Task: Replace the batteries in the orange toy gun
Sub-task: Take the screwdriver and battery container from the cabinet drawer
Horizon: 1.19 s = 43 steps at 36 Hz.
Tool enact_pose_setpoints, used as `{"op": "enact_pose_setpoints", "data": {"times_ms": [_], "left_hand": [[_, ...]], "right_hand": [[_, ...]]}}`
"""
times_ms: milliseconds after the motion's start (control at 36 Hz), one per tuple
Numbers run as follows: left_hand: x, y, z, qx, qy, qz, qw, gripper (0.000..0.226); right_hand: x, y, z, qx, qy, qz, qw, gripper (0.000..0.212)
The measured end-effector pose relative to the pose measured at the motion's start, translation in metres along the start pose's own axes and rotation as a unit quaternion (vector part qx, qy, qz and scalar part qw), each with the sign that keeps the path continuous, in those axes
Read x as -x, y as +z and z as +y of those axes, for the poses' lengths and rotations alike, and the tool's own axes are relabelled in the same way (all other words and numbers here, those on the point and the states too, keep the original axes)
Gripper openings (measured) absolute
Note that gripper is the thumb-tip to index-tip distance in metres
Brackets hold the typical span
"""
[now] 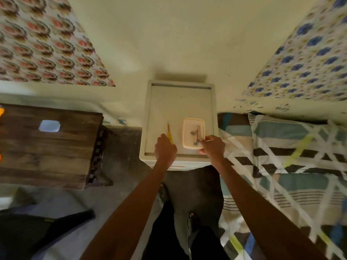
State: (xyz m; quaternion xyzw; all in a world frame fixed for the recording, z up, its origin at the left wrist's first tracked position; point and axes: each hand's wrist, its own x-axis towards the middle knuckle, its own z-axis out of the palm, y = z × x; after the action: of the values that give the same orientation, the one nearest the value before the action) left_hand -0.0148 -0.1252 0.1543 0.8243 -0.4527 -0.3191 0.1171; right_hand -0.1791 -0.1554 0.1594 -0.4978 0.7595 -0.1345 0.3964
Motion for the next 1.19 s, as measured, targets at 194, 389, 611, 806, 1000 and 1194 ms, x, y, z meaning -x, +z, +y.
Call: {"op": "enact_pose_setpoints", "data": {"times_ms": [194,389,611,806,1000,1194], "left_hand": [[-0.009,-0.019,-0.009,0.06,-0.027,-0.054,0.996,0.023],[0.01,-0.056,-0.037,0.224,-0.054,-0.077,0.97,0.01],[0.038,-0.101,-0.102,0.377,-0.146,-0.017,0.915,0.015],[0.05,-0.168,-0.178,0.409,-0.176,0.065,0.893,0.011],[0.037,-0.249,-0.269,0.422,-0.208,0.135,0.872,0.007],[-0.005,-0.33,-0.383,0.406,-0.189,0.117,0.886,0.019]], "right_hand": [[0.005,0.002,0.003,-0.089,0.011,0.001,0.996,0.015],[0.035,0.002,-0.025,-0.085,-0.078,-0.025,0.993,0.02],[0.066,0.033,-0.083,-0.088,-0.176,-0.096,0.976,0.018],[0.096,0.093,-0.154,-0.007,-0.252,-0.161,0.954,0.019],[0.126,0.196,-0.227,-0.033,-0.232,-0.205,0.95,0.018],[0.174,0.293,-0.302,-0.038,-0.207,-0.181,0.961,0.013]]}}
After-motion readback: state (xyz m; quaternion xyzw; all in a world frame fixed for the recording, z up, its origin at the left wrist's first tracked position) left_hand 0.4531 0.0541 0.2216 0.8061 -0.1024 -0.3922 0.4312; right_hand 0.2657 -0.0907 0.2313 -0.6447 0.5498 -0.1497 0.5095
